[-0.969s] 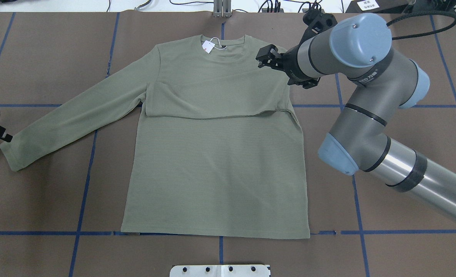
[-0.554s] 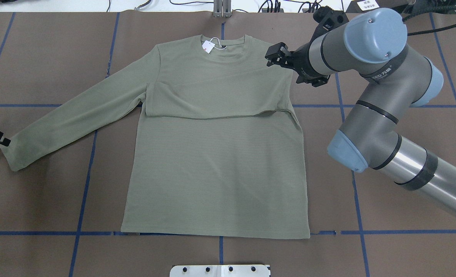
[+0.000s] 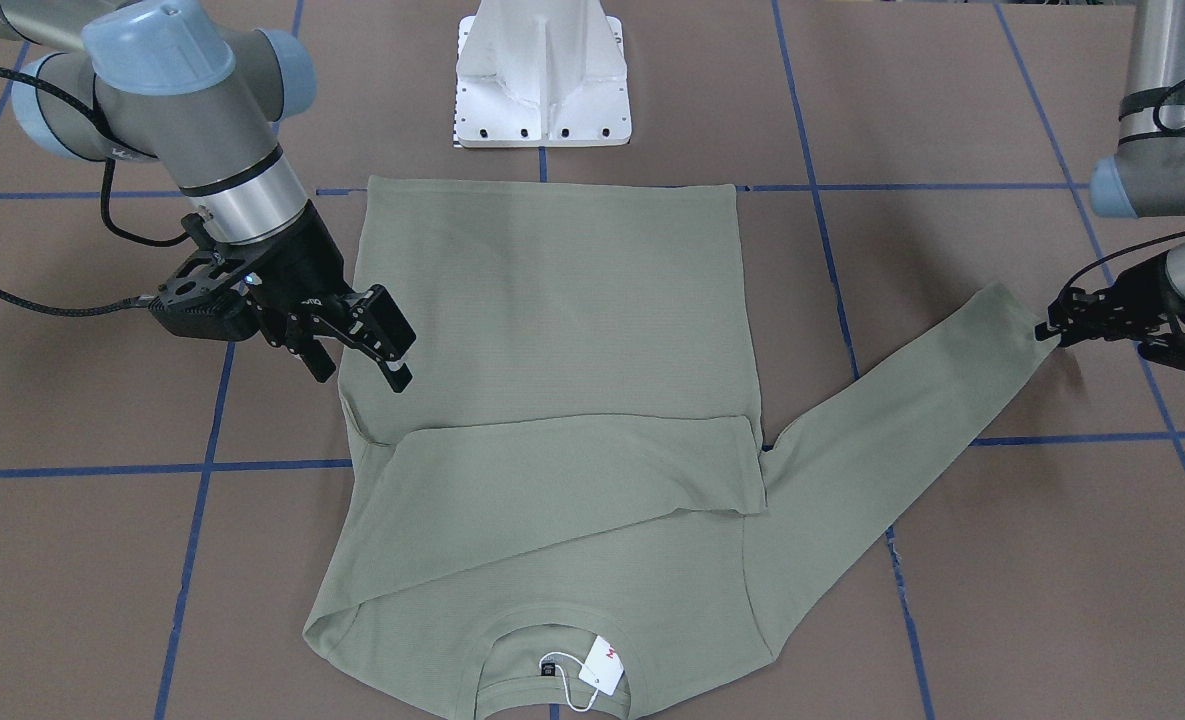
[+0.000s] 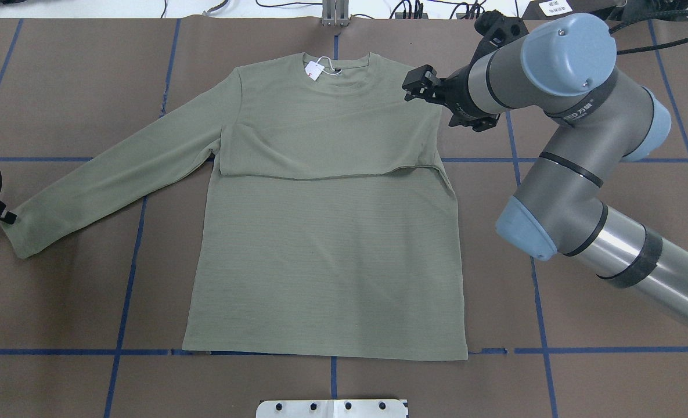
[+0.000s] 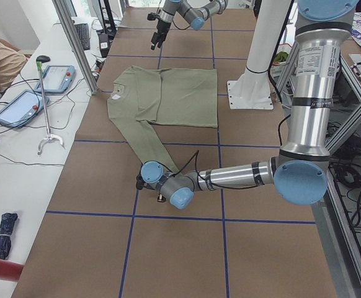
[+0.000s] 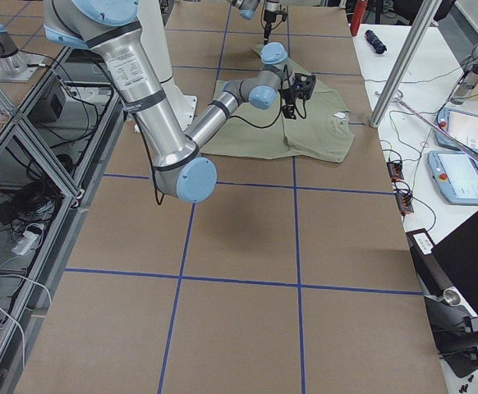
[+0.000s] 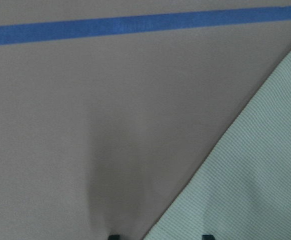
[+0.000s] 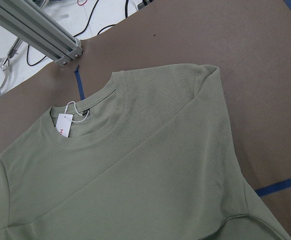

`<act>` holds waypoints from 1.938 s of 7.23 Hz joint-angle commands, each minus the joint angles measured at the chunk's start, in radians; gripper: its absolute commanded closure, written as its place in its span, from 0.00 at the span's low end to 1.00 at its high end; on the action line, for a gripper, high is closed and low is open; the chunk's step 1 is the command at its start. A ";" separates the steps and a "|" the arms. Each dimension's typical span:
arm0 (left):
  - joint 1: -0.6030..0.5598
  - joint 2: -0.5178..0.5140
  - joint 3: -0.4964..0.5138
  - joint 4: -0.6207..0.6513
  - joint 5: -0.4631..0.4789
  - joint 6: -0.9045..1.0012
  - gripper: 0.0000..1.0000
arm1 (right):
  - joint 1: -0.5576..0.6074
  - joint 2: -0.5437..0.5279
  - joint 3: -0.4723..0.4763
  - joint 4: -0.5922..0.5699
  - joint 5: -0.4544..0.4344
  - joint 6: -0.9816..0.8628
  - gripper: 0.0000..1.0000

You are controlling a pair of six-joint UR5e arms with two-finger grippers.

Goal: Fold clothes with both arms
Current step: 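Release the folded sleeve and raise the right gripper away, then fold the sleeve nearest the left gripper across the shirt body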

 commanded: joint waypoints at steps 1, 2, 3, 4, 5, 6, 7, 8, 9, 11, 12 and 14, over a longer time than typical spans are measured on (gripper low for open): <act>0.001 0.006 -0.023 0.003 -0.054 0.000 1.00 | 0.000 -0.001 0.000 0.000 -0.001 0.001 0.01; 0.001 0.027 -0.064 0.002 -0.068 -0.001 1.00 | 0.000 -0.001 0.000 0.000 -0.001 0.001 0.01; -0.001 0.056 -0.146 0.008 -0.128 -0.007 1.00 | 0.006 -0.013 0.000 0.000 0.002 0.000 0.01; -0.004 0.076 -0.203 0.009 -0.236 -0.029 1.00 | 0.034 -0.022 0.000 0.000 0.023 -0.014 0.01; -0.016 0.058 -0.255 0.006 -0.277 -0.106 1.00 | 0.076 -0.052 0.000 0.003 0.077 -0.066 0.01; -0.016 -0.009 -0.321 0.003 -0.271 -0.274 1.00 | 0.131 -0.094 0.000 0.005 0.132 -0.156 0.01; -0.015 -0.142 -0.355 0.003 -0.269 -0.511 1.00 | 0.199 -0.150 -0.001 0.011 0.198 -0.255 0.01; -0.010 -0.287 -0.353 0.006 -0.253 -0.729 1.00 | 0.256 -0.204 -0.003 0.011 0.249 -0.335 0.01; 0.014 -0.425 -0.330 0.011 -0.189 -0.905 1.00 | 0.291 -0.249 -0.003 0.012 0.254 -0.411 0.01; 0.193 -0.650 -0.241 0.002 0.077 -1.096 1.00 | 0.347 -0.293 -0.001 0.012 0.266 -0.451 0.00; 0.290 -0.751 -0.175 0.002 0.261 -1.125 1.00 | 0.379 -0.313 0.000 0.012 0.283 -0.477 0.00; 0.416 -0.937 0.103 -0.164 0.494 -1.251 1.00 | 0.429 -0.327 -0.003 0.012 0.345 -0.511 0.00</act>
